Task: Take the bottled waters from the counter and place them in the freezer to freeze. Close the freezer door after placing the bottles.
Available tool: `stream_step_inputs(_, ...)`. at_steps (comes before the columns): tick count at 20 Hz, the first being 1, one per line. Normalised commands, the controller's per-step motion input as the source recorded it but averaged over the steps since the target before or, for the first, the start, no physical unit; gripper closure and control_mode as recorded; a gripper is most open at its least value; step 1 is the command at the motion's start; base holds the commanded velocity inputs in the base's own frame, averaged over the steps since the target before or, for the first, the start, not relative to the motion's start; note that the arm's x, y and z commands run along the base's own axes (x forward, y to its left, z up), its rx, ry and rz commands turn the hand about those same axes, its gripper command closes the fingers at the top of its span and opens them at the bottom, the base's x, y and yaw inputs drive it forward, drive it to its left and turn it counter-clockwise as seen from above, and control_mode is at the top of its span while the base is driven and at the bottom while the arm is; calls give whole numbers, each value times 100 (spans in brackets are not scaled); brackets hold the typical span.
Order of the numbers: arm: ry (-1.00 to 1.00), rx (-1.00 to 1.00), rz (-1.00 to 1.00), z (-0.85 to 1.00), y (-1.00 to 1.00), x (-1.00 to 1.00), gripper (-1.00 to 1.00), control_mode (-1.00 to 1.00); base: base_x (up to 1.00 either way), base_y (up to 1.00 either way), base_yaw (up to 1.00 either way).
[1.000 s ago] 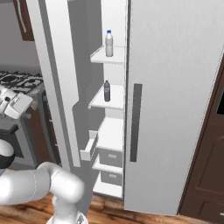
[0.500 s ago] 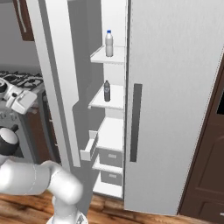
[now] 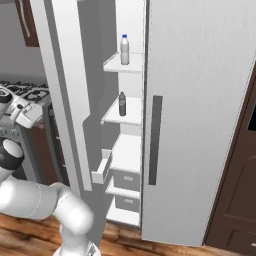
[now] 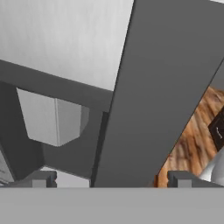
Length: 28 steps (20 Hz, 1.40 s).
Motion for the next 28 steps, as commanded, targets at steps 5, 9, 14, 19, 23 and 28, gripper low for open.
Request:
stream_step_inputs(5, 0, 0, 0, 0, -21, -39, -100, -100, 0, 0, 0)
stream_step_inputs(9, 0, 0, 0, 0, -24, -27, -100, -100, 0, 0, 0)
stream_step_inputs(14, 1, 0, 4, 0, -36, 5, -100, -100, 0, 0, 0)
stream_step_inputs(19, 1, 0, 9, 0, -56, 8, -100, -100, 0, 0, 0)
stream_step_inputs(23, 0, 1, 14, 0, -69, 0, -100, -100, 0, 0, 0)
stream_step_inputs(28, 3, 9, 12, 0, -73, 2, -100, -100, 0, 0, 0)
